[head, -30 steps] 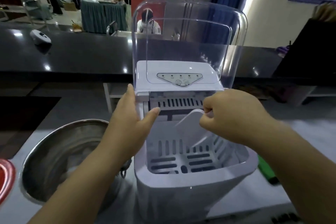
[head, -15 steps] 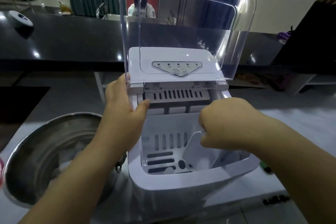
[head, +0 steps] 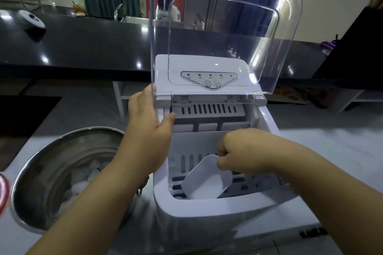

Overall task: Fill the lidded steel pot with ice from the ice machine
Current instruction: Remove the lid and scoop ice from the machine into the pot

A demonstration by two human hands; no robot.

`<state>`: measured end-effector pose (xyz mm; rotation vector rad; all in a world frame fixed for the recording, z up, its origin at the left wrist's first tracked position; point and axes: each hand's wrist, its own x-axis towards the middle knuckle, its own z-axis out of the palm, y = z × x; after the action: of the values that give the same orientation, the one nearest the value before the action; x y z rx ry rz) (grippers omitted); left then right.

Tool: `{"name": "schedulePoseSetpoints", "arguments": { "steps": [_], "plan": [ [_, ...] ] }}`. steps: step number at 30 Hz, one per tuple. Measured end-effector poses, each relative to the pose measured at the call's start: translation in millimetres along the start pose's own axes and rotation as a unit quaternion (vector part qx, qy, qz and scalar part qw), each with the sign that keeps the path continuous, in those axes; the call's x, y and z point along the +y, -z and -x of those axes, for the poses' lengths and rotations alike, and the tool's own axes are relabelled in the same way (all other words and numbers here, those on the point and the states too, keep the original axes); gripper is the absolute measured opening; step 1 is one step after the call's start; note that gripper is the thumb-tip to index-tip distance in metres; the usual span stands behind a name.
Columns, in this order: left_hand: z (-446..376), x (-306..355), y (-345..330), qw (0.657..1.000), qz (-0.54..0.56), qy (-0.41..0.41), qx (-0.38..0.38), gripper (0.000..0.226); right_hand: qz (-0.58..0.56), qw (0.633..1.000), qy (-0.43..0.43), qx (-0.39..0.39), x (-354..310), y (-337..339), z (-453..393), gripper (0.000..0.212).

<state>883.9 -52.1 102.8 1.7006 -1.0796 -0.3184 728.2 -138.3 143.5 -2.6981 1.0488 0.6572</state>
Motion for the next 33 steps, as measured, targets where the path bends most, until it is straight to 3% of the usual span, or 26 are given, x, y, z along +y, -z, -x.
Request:
{"name": "schedulePoseSetpoints", "arguments": {
  "steps": [7, 16, 33],
  "plan": [
    [-1, -3, -2, 1.0, 0.0, 0.0, 0.007, 0.056, 0.005, 0.999, 0.042, 0.034, -10, -10, -8, 0.025],
    [-2, -5, -4, 1.0, 0.006, 0.004, 0.009, 0.054, -0.126, 0.99, -0.013, -0.061, -8, -14, -5, 0.031],
    [0, -1, 4, 0.999, 0.041, -0.028, 0.011, 0.037, -0.382, 0.921, -0.071, 0.037, 9, -7, 12, 0.023]
  ]
}}
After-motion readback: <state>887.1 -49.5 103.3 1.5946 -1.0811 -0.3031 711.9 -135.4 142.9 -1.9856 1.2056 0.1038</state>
